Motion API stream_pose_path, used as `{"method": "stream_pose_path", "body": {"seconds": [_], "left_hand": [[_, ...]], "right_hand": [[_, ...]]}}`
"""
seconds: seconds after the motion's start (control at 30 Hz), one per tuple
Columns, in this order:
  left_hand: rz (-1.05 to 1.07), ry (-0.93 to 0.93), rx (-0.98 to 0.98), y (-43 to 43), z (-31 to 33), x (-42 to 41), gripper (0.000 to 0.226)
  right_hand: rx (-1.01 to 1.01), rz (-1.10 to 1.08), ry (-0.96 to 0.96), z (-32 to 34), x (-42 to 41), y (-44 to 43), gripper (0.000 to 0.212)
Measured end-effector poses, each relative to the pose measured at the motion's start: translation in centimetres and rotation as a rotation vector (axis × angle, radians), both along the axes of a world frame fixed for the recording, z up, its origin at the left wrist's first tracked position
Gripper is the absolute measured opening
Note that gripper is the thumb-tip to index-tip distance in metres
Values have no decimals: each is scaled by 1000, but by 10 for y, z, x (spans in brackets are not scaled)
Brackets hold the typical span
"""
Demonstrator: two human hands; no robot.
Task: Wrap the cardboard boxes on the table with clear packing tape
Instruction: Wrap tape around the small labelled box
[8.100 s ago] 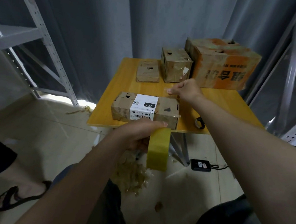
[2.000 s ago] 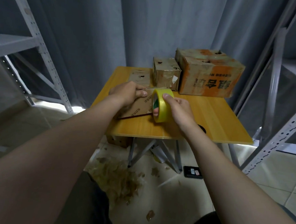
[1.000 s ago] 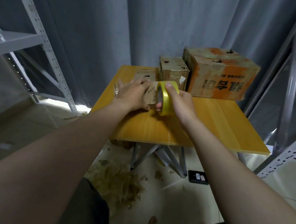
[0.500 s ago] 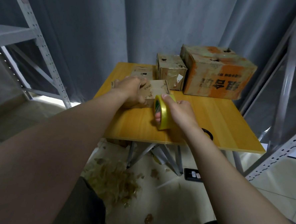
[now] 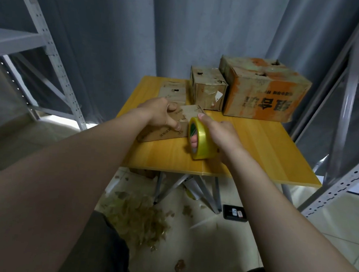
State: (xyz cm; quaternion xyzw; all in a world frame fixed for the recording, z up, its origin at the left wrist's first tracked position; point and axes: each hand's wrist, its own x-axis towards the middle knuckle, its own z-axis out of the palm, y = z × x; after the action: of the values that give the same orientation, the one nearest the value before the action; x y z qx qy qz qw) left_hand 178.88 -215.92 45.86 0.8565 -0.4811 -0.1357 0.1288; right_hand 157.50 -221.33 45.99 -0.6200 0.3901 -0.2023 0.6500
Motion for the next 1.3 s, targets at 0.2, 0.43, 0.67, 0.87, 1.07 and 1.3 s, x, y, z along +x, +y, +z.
{"method": "stream_pose_path", "body": {"seconds": [0.2, 0.43, 0.67, 0.87, 1.07, 1.3], "left_hand": [[6, 16, -24, 15, 4, -9, 95], [42, 115, -33, 24, 11, -13, 86], [-1, 226, 57, 31, 25, -9, 59], [0, 193, 234, 27, 43, -6, 71], [97, 299, 242, 24, 47, 3, 77], [49, 177, -64, 18, 41, 9, 26]], "right_hand": [[-20, -34, -36, -7, -1, 5, 52], [-33, 8, -44, -3, -21, 15, 46], [-148, 50, -81, 4, -38, 20, 43], [-191, -6, -206, 7, -32, 28, 31], [-283, -111, -276, 24, -11, 21, 23], [-229, -139, -285, 46, 35, -3, 48]]}}
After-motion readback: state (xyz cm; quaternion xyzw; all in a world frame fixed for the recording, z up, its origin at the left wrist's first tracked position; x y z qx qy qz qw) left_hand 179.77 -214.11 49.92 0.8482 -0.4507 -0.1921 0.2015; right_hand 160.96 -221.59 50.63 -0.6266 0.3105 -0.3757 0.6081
